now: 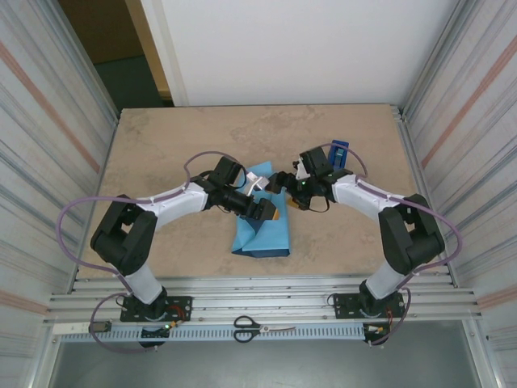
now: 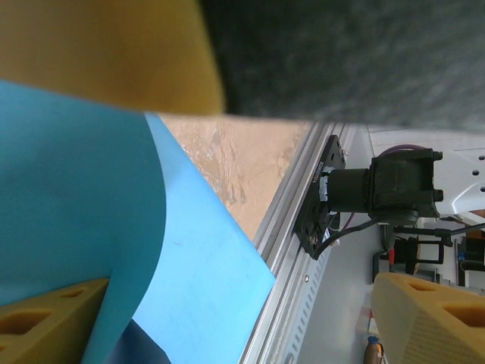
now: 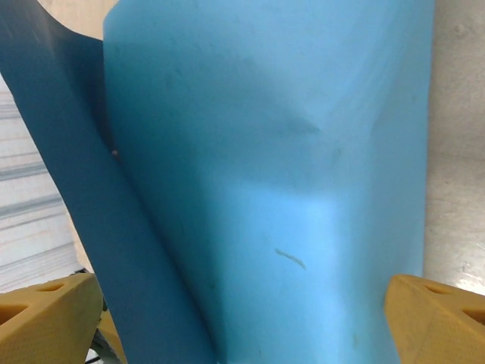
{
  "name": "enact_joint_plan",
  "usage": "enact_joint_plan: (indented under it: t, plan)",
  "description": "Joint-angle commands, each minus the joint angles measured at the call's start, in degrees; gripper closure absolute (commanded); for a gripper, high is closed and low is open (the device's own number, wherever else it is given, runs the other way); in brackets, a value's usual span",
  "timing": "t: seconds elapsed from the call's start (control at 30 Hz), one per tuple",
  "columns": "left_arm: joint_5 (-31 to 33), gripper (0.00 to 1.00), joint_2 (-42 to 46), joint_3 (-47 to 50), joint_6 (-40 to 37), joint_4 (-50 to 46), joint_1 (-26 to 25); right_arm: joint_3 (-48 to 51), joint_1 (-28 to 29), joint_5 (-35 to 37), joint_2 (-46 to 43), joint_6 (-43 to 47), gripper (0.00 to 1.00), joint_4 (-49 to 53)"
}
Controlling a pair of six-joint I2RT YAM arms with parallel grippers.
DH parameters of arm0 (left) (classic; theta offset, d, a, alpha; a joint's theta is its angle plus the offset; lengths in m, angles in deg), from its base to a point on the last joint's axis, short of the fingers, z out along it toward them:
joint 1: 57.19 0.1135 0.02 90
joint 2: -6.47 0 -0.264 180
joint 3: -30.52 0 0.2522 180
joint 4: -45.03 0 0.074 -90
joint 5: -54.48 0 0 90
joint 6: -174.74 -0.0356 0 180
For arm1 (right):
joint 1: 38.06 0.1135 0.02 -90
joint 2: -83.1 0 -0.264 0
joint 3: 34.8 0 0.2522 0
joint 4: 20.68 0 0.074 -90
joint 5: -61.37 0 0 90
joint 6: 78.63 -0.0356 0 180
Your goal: Wrap the gift box in paper
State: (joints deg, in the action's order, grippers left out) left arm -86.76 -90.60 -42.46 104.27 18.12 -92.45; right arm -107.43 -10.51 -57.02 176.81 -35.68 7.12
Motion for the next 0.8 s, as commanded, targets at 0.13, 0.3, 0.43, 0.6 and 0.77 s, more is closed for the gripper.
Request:
enact_joint_plan:
  t: [0.13,0.3,0.43,0.6,0.77]
  plan:
    - [9.1,0.12,-5.2,3.4,-2.5,-2.2,0.0,-2.7,0.0,4.0,3.8,3.3,0.15,7.8]
    - [8.7,0.09,-5.0,3.4,-2.6,-2.1,0.1,-1.3,-1.3,4.4,3.9,4.5,0.21,9.0]
    - [8.9,0.08,-5.1,3.3,-2.6,-2.0,0.0,-1.6,-2.0,5.0,4.2,5.3,0.22,10.1]
    - [8.6,0.07,-5.2,3.4,-2.4,-1.8,0.0,-2.1,-2.0,5.4,5.7,6.1,0.24,11.3]
    - [8.2,0.07,-5.3,3.3,-2.3,-1.6,0.0,-2.4,-1.5,6.8,5.7,7.1,0.25,13.2]
